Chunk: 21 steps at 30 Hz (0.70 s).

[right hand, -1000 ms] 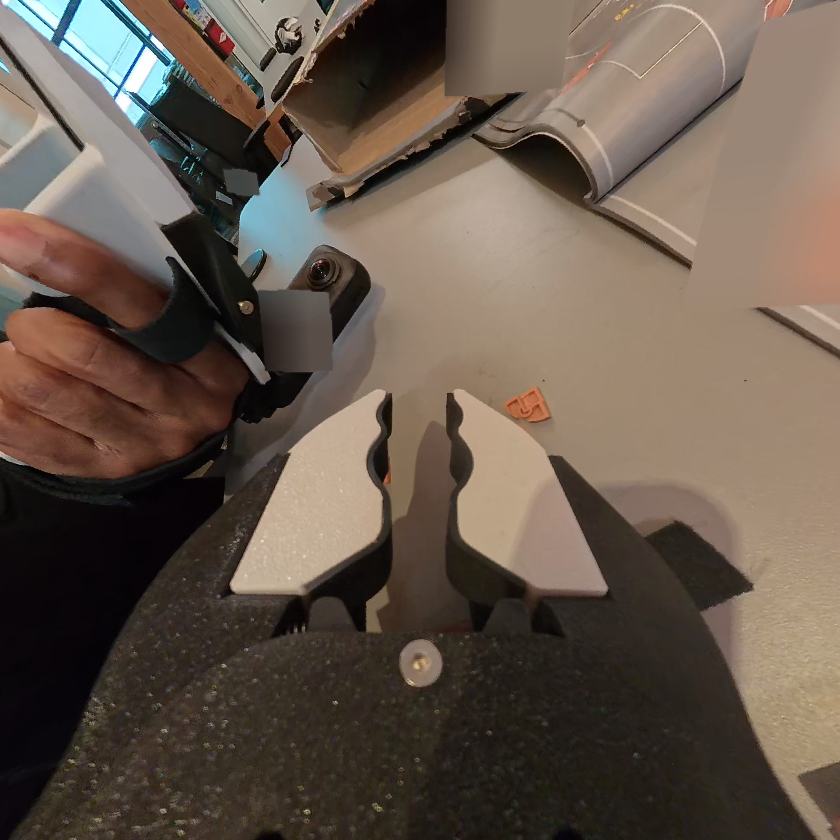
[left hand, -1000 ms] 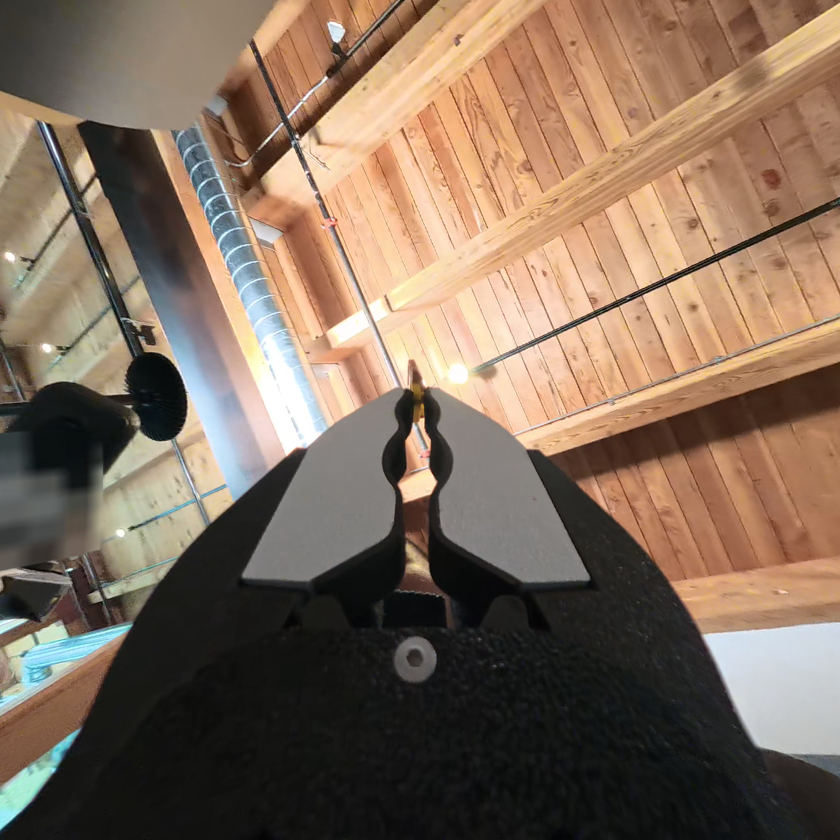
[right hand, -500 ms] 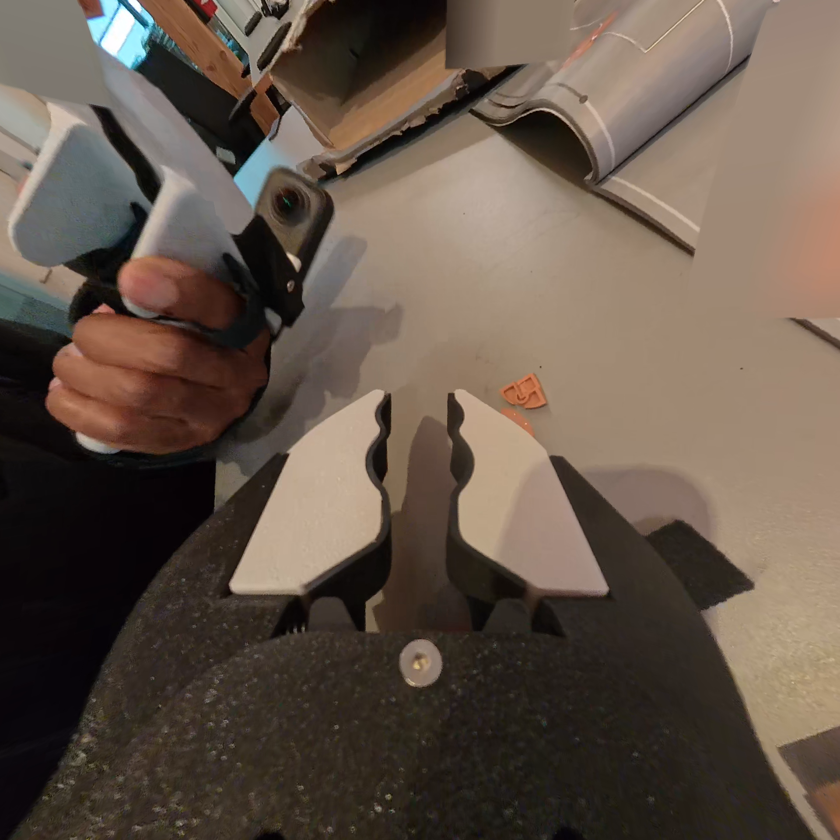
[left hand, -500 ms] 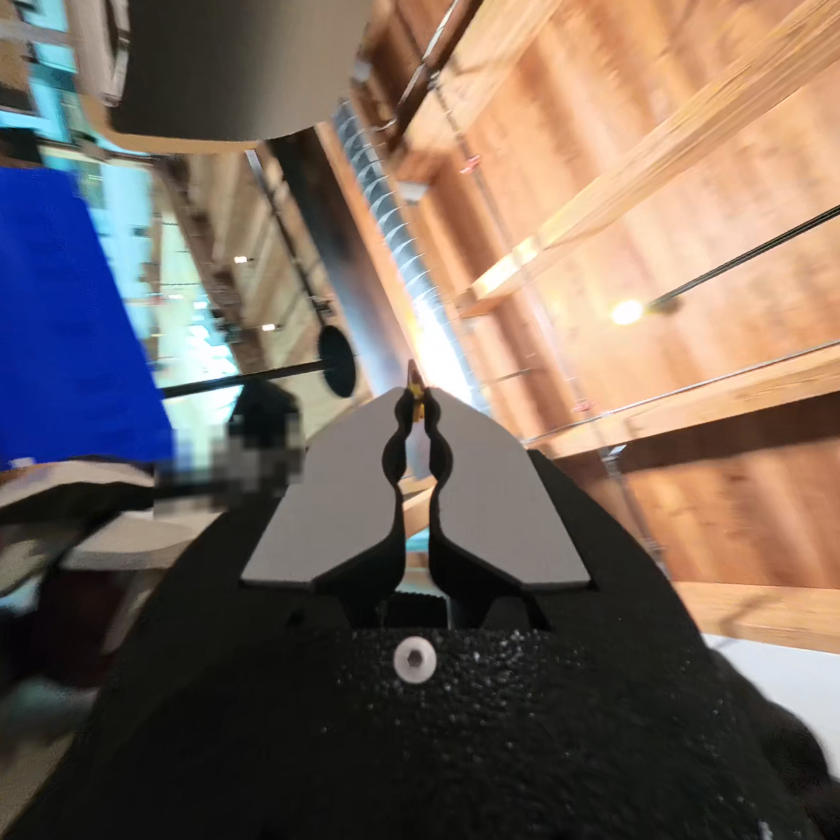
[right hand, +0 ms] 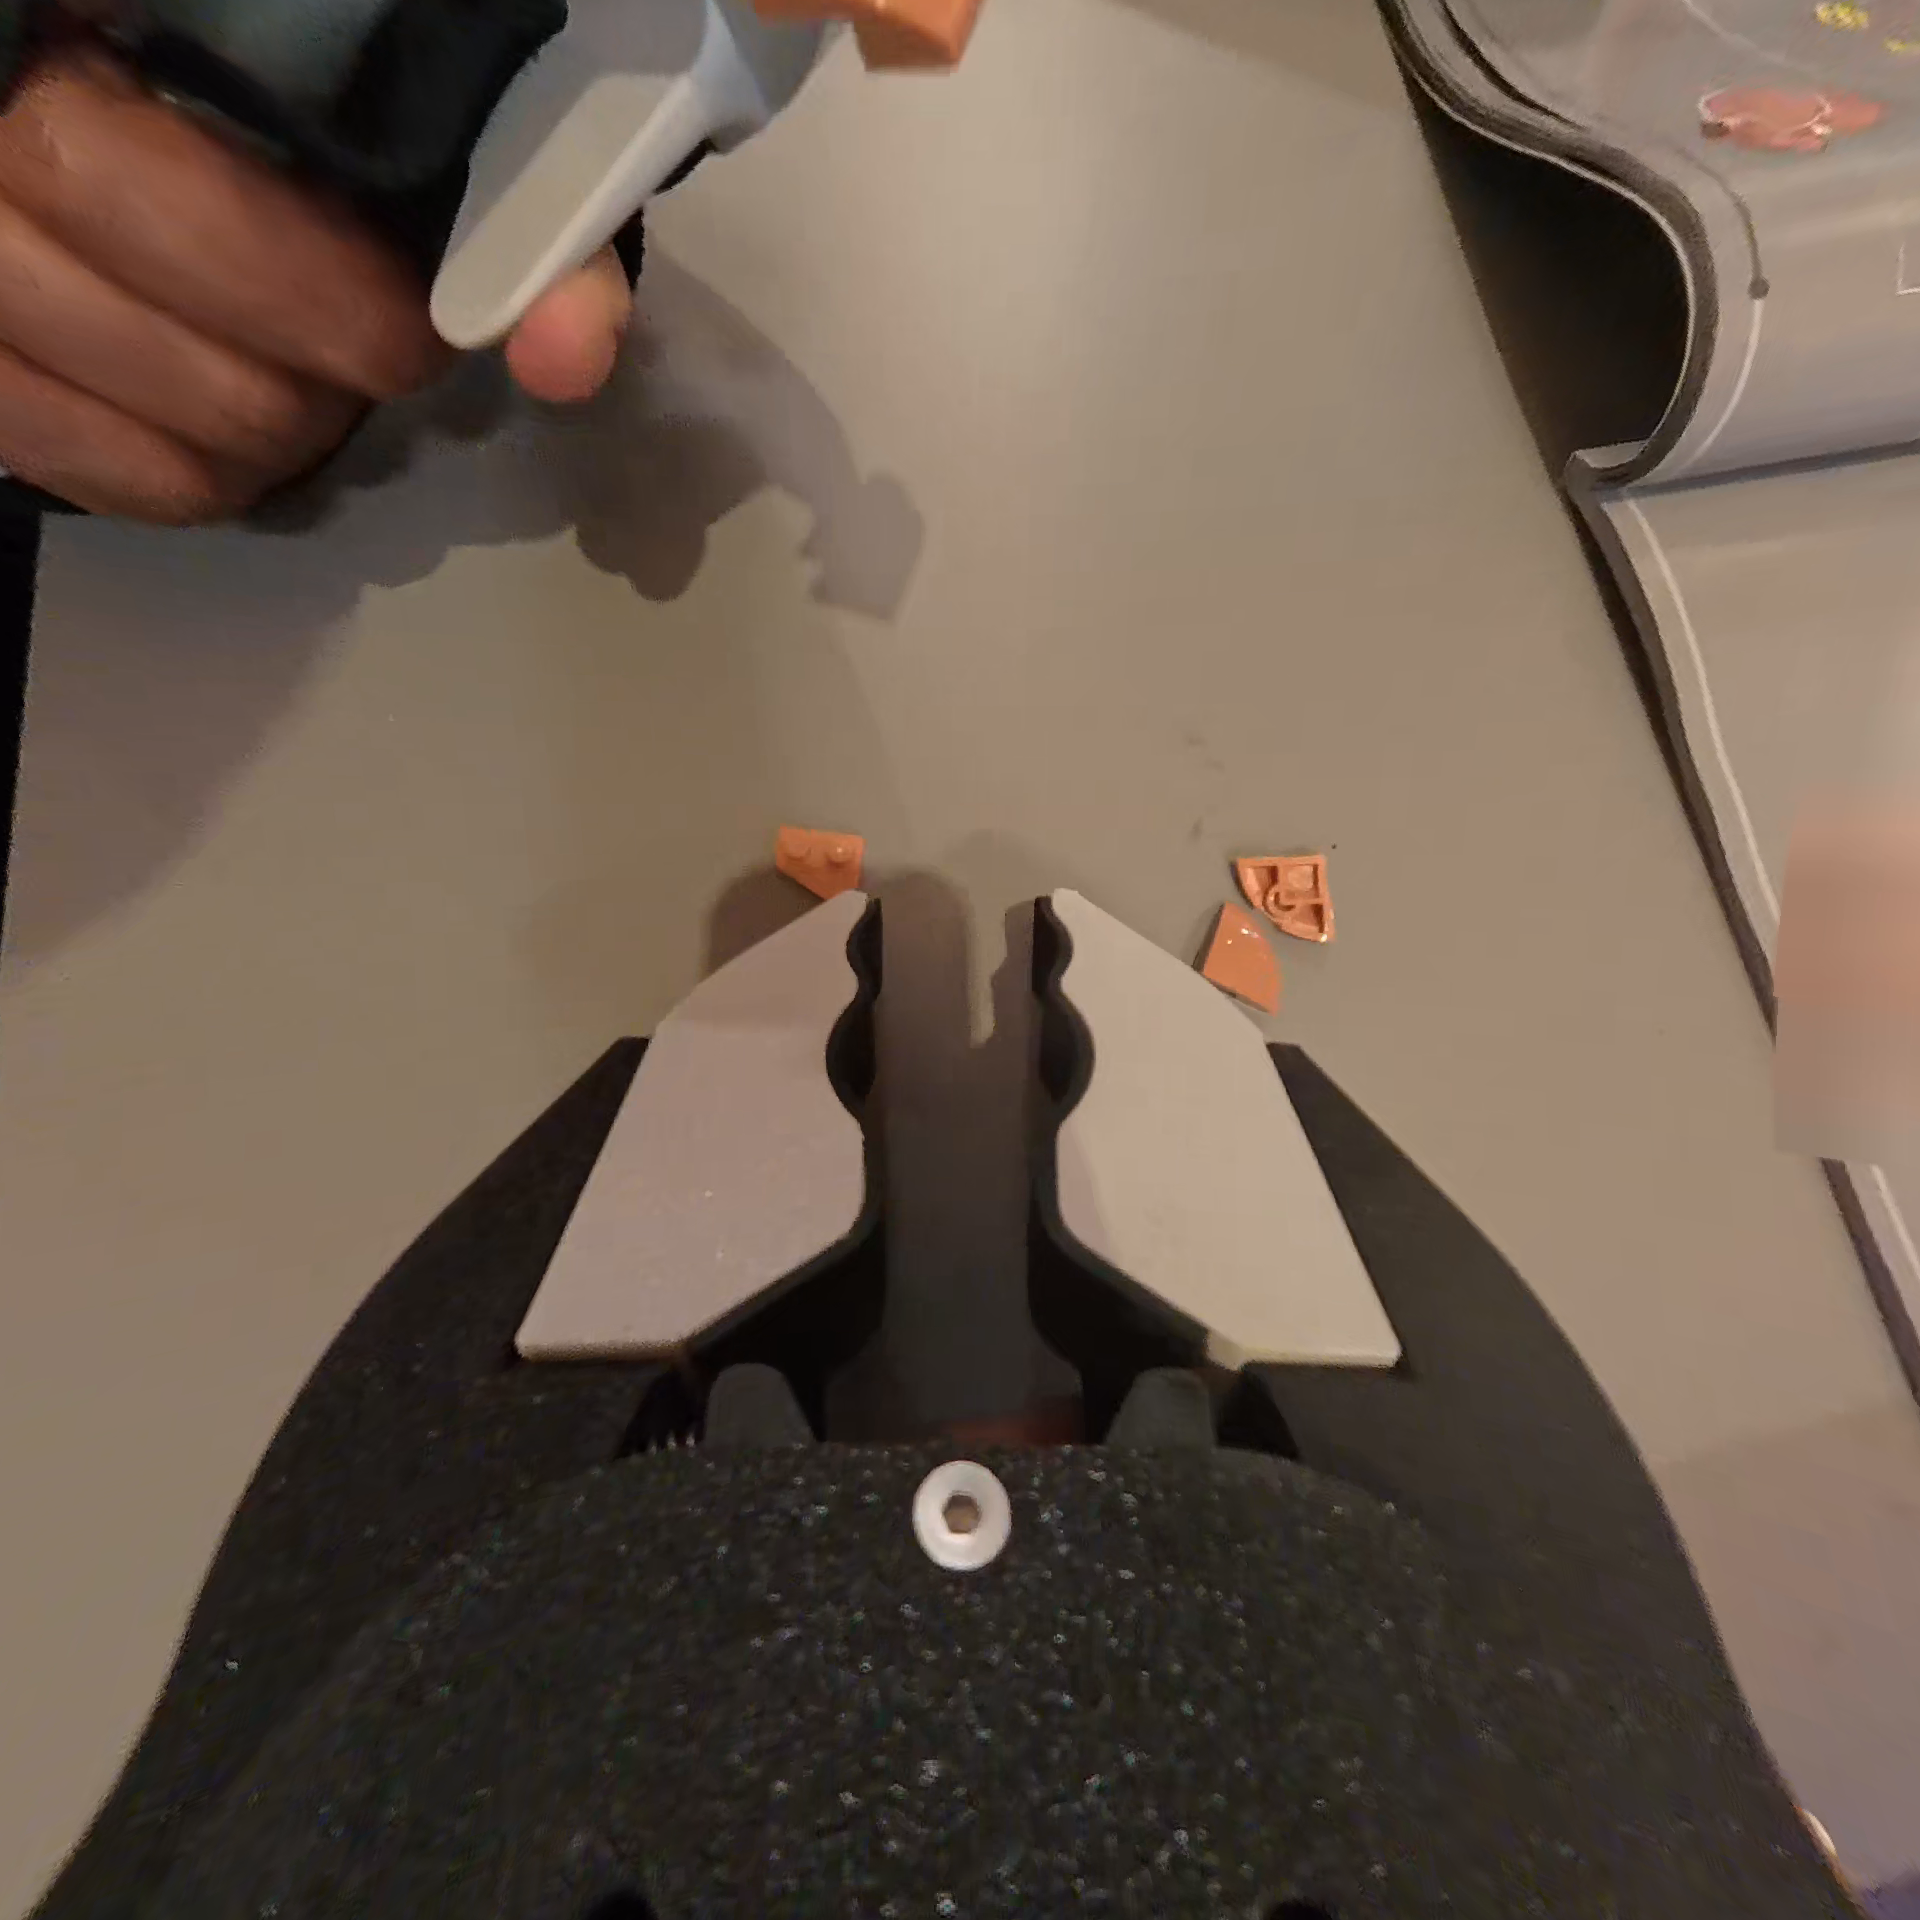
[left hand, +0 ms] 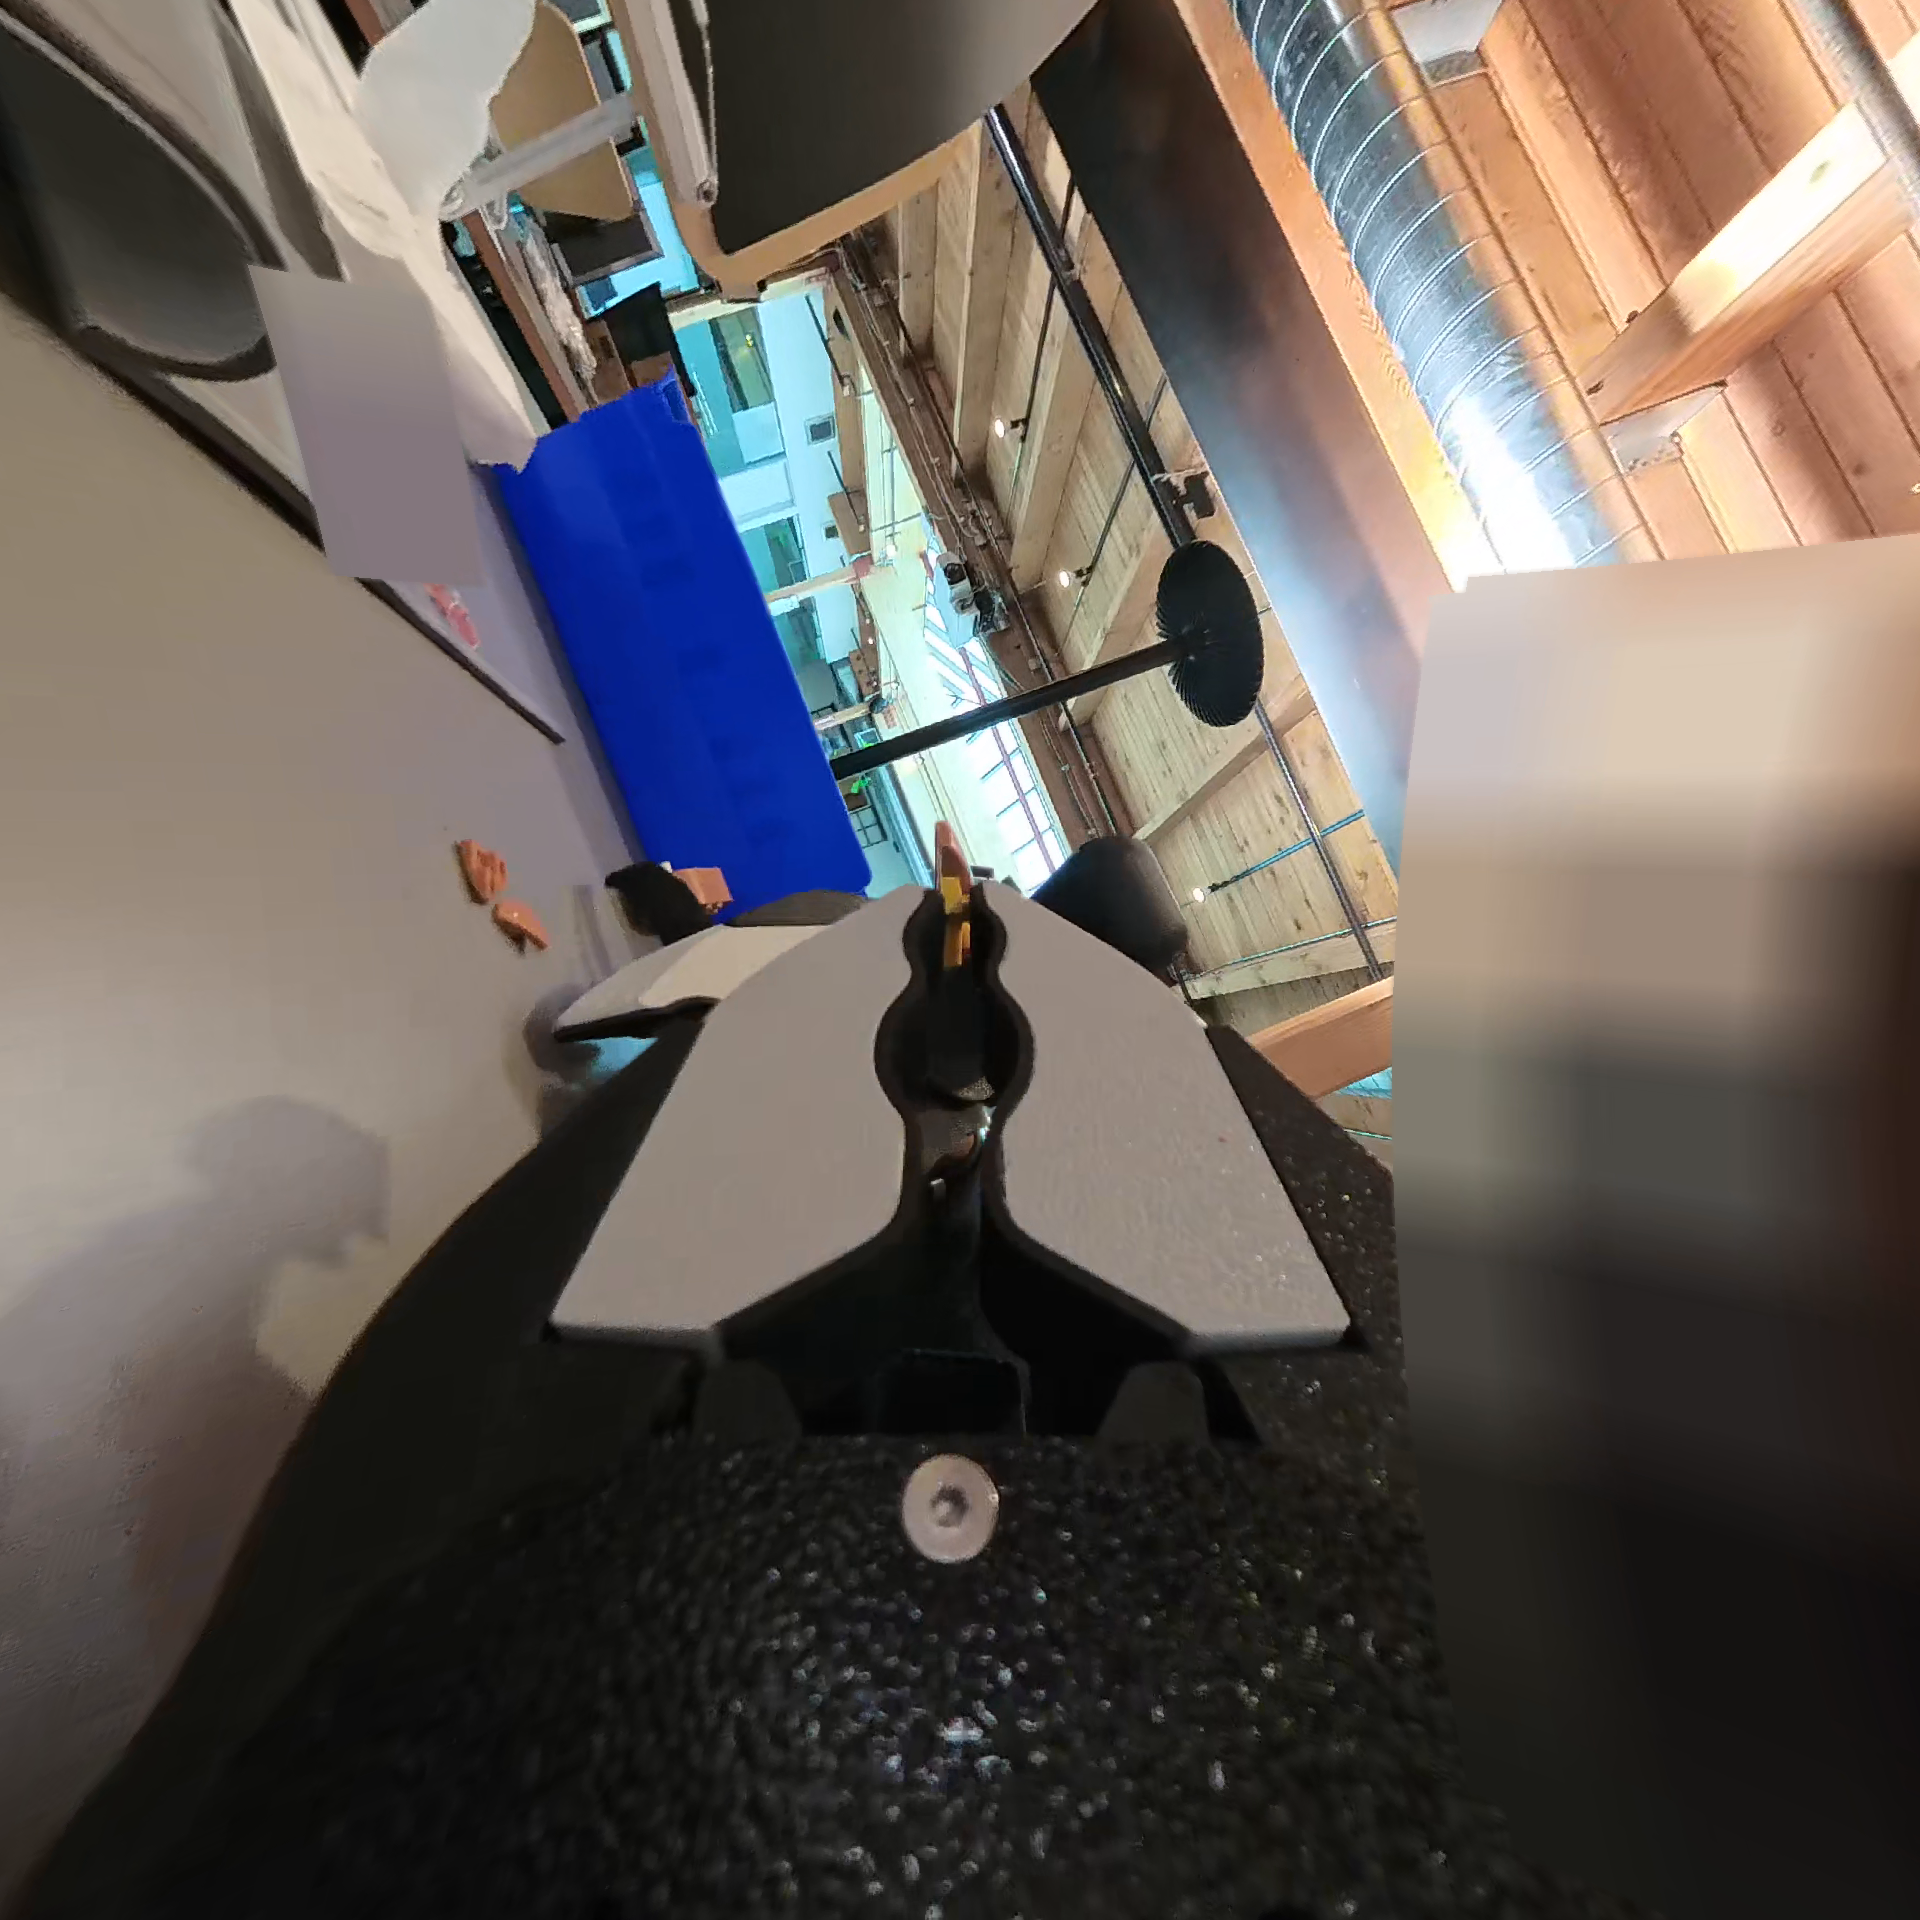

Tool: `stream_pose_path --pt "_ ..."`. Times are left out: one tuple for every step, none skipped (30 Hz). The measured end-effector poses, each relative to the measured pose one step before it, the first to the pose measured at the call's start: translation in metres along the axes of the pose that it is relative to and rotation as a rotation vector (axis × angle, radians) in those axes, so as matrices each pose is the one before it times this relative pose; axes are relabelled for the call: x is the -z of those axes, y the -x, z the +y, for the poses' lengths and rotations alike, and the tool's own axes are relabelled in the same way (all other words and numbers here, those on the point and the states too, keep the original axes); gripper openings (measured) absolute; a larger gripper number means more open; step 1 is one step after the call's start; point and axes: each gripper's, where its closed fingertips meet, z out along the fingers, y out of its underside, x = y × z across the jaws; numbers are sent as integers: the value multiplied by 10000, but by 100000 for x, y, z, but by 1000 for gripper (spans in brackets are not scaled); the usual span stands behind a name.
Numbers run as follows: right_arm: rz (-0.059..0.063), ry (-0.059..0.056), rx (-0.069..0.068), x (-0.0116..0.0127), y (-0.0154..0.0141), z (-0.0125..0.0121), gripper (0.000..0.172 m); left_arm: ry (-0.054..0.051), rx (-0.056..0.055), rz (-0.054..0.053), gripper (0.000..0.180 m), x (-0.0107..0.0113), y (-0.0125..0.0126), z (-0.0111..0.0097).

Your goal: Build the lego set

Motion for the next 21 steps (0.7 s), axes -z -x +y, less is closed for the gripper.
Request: stream_pose_path --pt "110 83 52 -113 60 -12 27 31 84 -11 4 127 212 167" --pt "116 92 81 -107 106 5 27 43 95 -4 4 108 216 181" --pt "94 79 82 -110 186 -16 27 32 102 4 4 88 224 131" --pt "64 54 63 -100 269 -43 26 5 96 20 4 96 173 68" --pt "30 23 32 -84 358 -94 24 -35 99 127 4 85 -80 -73" --pt "16 13 14 -75 375 -121 23 -26 4 110 4 62 -161 -134" --pt "59 0 18 -75 298 -114 23 -1 -84 -24 4 76 18 -137" --pt "84 -13 24 -76 208 -105 23 -18 -75 6 4 66 -43 -175" --pt "36 -30 20 -48 189 -79 24 -12 -58 2 4 69 -2 -185" --pt "2 -30 -2 -16 126 -48 26 -5 -27 4 4 45 13 -161" --pt "-45 -27 -23 2 96 -1 28 14 -18 20 4 37 -2 -109" --pt "-96 -30 -33 21 100 10 30 24 -18 32 4 15 -25 -73" --pt "-107 -49 -40 48 88 0 32 20 -7 36 4 1 -31 -43" --pt "-107 -72 -61 70 67 -48 32 23 8 30 4 16 -13 -13" --pt "-122 -64 -79 58 97 -59 33 34 20 38 4 -3 -26 17" --pt "-138 -66 -76 33 149 -76 34 31 23 47 4 0 -33 24" --pt "-124 -64 -50 4 170 -106 34 20 18 42 4 10 -44 23" --pt "-62 -19 -13 -41 125 -66 34 5 15 35 4 20 -26 -8" --pt "-6 23 24 -69 74 -26 33 4 23 27 4 10 -18 -8" --pt "5 32 38 -67 61 -32 31 13 16 23 4 4 -14 5" --pt "-21 28 20 -69 97 -66 30 20 7 7 4 -2 3 23"
